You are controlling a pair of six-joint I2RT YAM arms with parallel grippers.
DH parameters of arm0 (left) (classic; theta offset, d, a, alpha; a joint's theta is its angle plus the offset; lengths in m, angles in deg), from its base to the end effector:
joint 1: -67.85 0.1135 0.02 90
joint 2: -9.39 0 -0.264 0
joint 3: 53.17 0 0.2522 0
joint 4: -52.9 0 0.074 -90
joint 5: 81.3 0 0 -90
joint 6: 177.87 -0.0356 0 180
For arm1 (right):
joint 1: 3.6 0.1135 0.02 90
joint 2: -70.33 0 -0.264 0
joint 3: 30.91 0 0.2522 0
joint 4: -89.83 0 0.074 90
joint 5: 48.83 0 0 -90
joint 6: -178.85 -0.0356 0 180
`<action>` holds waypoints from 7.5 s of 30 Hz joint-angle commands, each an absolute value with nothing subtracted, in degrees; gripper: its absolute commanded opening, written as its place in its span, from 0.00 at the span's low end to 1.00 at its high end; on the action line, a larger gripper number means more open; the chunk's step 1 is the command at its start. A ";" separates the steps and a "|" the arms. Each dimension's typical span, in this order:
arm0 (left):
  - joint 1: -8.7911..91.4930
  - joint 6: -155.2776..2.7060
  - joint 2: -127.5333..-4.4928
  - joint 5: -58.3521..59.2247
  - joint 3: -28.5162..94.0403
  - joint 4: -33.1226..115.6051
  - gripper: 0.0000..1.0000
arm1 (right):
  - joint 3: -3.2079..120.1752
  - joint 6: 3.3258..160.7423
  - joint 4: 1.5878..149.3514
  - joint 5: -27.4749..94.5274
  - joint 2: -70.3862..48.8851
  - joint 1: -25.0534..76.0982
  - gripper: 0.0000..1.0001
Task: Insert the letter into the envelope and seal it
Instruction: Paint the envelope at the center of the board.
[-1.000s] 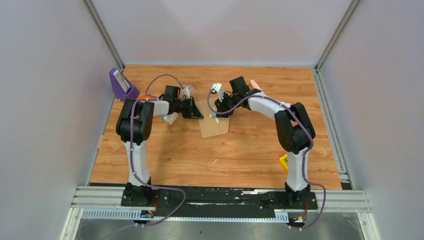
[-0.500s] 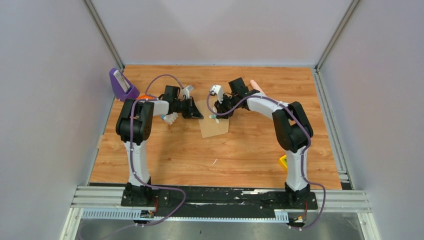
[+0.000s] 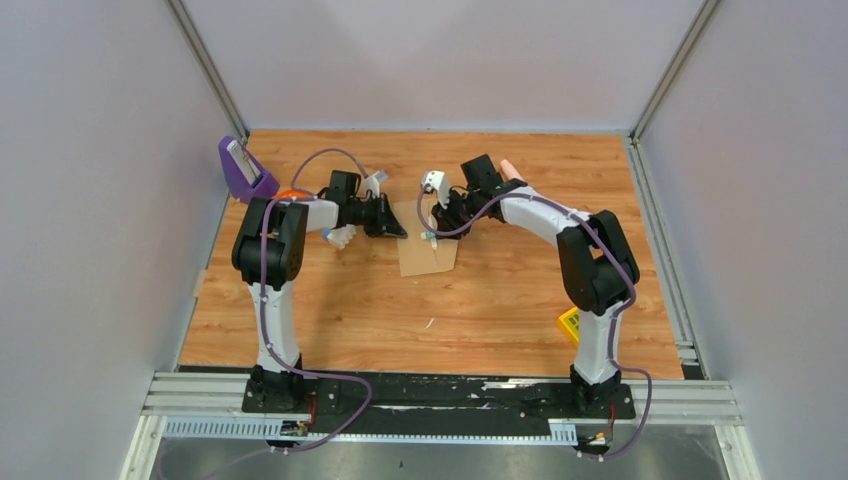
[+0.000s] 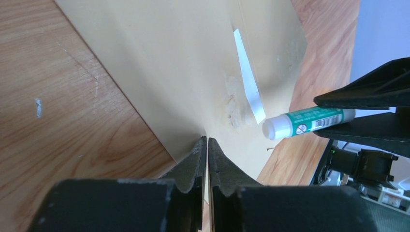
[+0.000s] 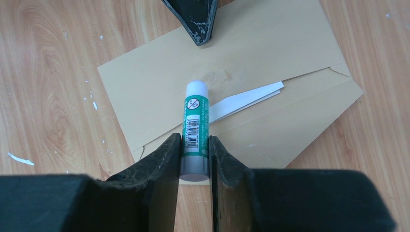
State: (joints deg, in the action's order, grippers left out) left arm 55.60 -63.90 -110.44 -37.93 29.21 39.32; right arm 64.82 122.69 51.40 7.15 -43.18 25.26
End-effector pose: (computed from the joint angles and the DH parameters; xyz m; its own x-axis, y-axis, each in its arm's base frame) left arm 0.3985 -0.1130 0.1126 -0.9349 -0.0825 -0.3451 0.2327 0.5916 -0.7719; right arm 0.3609 0.2216 0.1926 -0.2300 -0.6538 -0.7209 -0.9640 0.2548 0.0765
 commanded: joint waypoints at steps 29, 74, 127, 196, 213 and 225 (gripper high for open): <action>50.39 -90.15 -90.23 -56.12 36.66 16.82 0.74 | 63.22 116.87 43.18 -25.38 -29.25 21.03 0.00; 42.94 -89.87 -90.24 -58.31 39.06 17.04 0.11 | 70.85 97.19 47.11 -29.86 -34.37 15.73 0.43; 45.97 -51.83 -83.46 -47.86 21.04 65.76 0.09 | 41.13 27.94 146.32 -16.69 -36.06 16.30 0.37; 59.52 -48.10 -112.80 -40.09 28.25 53.09 0.57 | 70.56 73.55 82.86 -3.38 -56.58 20.44 0.00; 58.71 -50.02 -113.96 -37.17 30.00 47.89 0.27 | 71.80 76.18 78.36 -2.07 -57.55 21.09 0.00; 58.28 -53.90 -113.85 -31.41 31.65 40.81 0.11 | 69.82 77.41 76.36 -3.82 -55.54 21.43 0.00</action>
State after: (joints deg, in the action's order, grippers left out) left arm 58.66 -50.76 -112.89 -35.66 30.52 44.48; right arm 69.59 75.64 77.78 -2.47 -57.04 20.76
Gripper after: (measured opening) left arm 0.114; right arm 0.244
